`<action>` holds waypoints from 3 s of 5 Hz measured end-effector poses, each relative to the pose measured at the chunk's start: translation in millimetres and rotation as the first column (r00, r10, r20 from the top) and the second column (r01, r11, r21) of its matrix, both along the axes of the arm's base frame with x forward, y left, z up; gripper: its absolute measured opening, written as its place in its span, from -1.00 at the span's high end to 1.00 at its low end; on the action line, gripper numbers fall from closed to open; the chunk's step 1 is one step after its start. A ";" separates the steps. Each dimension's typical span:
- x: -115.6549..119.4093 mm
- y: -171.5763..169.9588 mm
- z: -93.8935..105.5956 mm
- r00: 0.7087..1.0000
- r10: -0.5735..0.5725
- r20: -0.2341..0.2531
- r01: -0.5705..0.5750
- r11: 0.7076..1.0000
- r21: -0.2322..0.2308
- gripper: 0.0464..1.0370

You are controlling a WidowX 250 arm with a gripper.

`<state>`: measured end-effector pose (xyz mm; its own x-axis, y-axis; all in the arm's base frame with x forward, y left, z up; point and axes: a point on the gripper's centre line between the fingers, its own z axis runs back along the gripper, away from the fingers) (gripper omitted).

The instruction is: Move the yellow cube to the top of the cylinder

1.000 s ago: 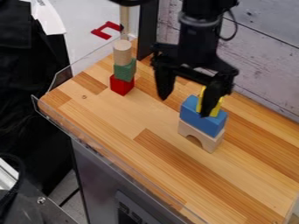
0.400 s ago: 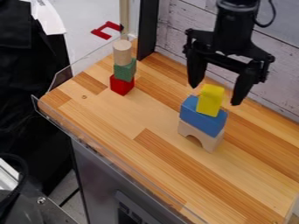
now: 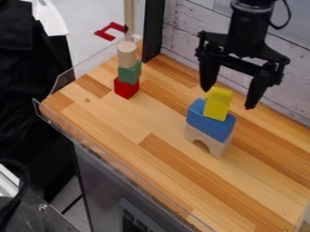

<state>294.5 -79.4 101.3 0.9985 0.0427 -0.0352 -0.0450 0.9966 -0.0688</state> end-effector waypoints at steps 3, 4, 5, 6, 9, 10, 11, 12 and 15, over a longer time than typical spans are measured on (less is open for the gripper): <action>3.6 10.2 -0.7 0.997 0.073 -0.005 -0.073 0.997 -0.020 -0.93; 7.8 14.5 -1.3 0.993 0.118 0.008 -0.118 0.992 -0.037 -0.93; 8.9 18.7 -6.9 0.991 0.132 -0.011 -0.133 0.990 -0.041 -0.93; 10.2 19.9 -11.9 0.992 0.122 -0.025 -0.123 0.992 -0.032 -0.93; 6.8 26.3 -31.6 0.987 0.137 -0.087 -0.139 0.990 -0.017 -0.29; 5.8 28.9 -32.4 0.985 0.146 -0.087 -0.149 0.989 -0.023 -0.07; 1.3 34.6 -26.8 0.984 0.164 -0.069 -0.166 0.986 -0.033 -0.07; -2.2 51.3 -0.5 0.980 0.199 -0.011 -0.200 0.979 -0.035 -0.06; -1.3 145.6 36.1 0.952 0.301 0.062 -0.301 0.954 -0.010 -0.06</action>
<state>293.2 66.2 137.4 0.9394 0.3418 0.0263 -0.3387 0.9373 -0.0817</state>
